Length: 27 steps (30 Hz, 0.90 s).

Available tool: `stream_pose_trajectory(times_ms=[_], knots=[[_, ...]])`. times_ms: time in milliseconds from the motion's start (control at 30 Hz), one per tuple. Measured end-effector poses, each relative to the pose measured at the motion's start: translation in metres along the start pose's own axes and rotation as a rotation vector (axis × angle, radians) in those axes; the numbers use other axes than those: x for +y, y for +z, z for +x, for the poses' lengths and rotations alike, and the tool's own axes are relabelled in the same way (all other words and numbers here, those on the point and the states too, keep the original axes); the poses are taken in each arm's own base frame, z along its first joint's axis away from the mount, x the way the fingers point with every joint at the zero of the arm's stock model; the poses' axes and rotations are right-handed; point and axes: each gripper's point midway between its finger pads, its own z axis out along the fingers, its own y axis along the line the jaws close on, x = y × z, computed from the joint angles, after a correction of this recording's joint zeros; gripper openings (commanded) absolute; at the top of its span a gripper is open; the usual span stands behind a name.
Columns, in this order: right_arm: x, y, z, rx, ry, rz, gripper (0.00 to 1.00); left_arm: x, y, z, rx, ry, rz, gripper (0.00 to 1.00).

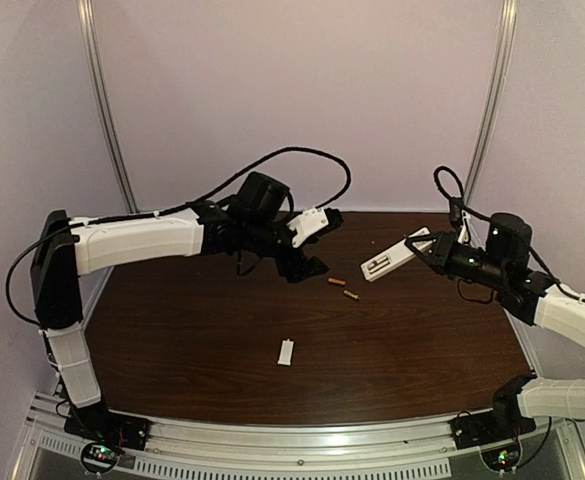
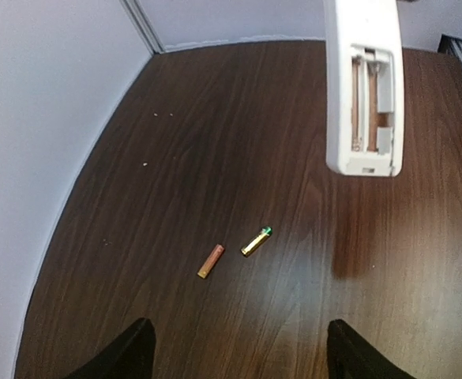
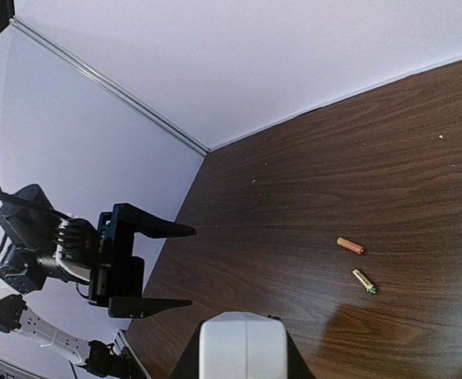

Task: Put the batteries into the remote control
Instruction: Move the battery to the center of the board.

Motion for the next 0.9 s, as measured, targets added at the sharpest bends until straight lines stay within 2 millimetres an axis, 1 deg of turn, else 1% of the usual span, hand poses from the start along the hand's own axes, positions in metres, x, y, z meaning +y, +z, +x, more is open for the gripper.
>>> stream_pose_trajectory(times_ms=[100, 233, 300, 367, 500, 567, 900], knots=[[-0.013, -0.004, 0.005, 0.020, 0.004, 0.031, 0.00, -0.007, 0.032, 0.020, 0.086, 0.030, 0.086, 0.66], [-0.028, -0.012, 0.009, 0.032, 0.014, 0.069, 0.00, -0.012, 0.072, 0.052, 0.194, 0.067, 0.170, 0.54], [-0.033, -0.015, 0.010, 0.035, 0.019, 0.078, 0.00, -0.014, 0.086, 0.064, 0.232, 0.086, 0.200, 0.50], [-0.036, -0.017, 0.011, 0.039, 0.023, 0.083, 0.00, -0.014, 0.097, 0.071, 0.256, 0.102, 0.218, 0.48], [-0.038, -0.020, 0.014, 0.046, 0.026, 0.082, 0.00, -0.013, 0.112, 0.079, 0.275, 0.132, 0.242, 0.47], [-0.038, -0.021, 0.014, 0.047, 0.027, 0.082, 0.00, -0.011, 0.116, 0.080, 0.274, 0.141, 0.244, 0.47], [-0.034, -0.024, 0.013, 0.047, 0.024, 0.064, 0.00, 0.010, 0.142, 0.083, 0.235, 0.145, 0.233, 0.47]])
